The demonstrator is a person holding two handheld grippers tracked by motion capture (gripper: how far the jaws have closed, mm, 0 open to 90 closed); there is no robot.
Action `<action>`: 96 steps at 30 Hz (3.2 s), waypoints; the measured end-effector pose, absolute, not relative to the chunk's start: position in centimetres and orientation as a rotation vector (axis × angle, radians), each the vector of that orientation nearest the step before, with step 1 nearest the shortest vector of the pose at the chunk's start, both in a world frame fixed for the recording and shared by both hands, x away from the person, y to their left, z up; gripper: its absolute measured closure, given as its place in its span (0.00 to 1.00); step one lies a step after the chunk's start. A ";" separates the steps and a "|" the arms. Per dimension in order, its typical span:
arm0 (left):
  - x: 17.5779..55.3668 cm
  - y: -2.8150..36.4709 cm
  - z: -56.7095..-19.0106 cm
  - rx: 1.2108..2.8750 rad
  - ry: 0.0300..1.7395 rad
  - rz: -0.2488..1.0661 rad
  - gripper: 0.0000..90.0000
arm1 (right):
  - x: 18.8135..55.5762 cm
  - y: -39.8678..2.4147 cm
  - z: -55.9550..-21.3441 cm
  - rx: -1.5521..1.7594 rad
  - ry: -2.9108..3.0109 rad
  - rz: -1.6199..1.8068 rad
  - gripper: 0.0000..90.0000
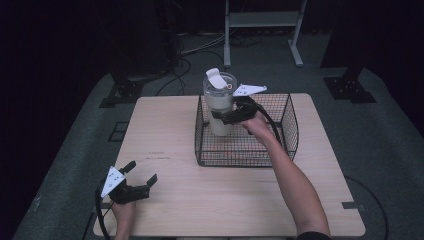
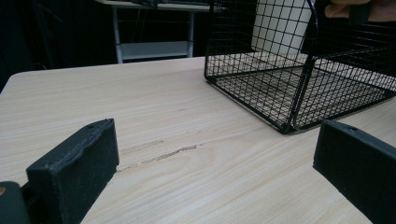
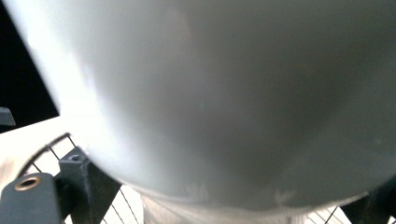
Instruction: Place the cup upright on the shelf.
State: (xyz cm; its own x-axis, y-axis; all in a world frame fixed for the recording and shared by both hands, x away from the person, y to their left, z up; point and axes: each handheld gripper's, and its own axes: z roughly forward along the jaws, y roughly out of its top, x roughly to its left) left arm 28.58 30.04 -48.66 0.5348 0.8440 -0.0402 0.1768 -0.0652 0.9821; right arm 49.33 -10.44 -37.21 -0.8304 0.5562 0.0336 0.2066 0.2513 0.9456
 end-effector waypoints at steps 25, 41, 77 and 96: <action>28.6 30.2 -48.7 1.551 0.899 0.678 0.00 | 51.1 -10.3 -41.7 0.762 2.346 1.531 0.10; 28.6 30.3 -48.7 1.550 0.899 0.674 0.00 | 51.0 -10.2 -42.2 0.705 2.388 1.509 0.10; 28.7 30.1 -48.7 1.564 0.904 0.681 0.00 | 49.6 -12.3 -42.4 0.641 2.388 1.504 0.09; 28.6 30.0 -48.7 1.561 0.898 0.681 0.00 | 48.6 -14.4 -41.4 0.670 2.382 1.478 0.10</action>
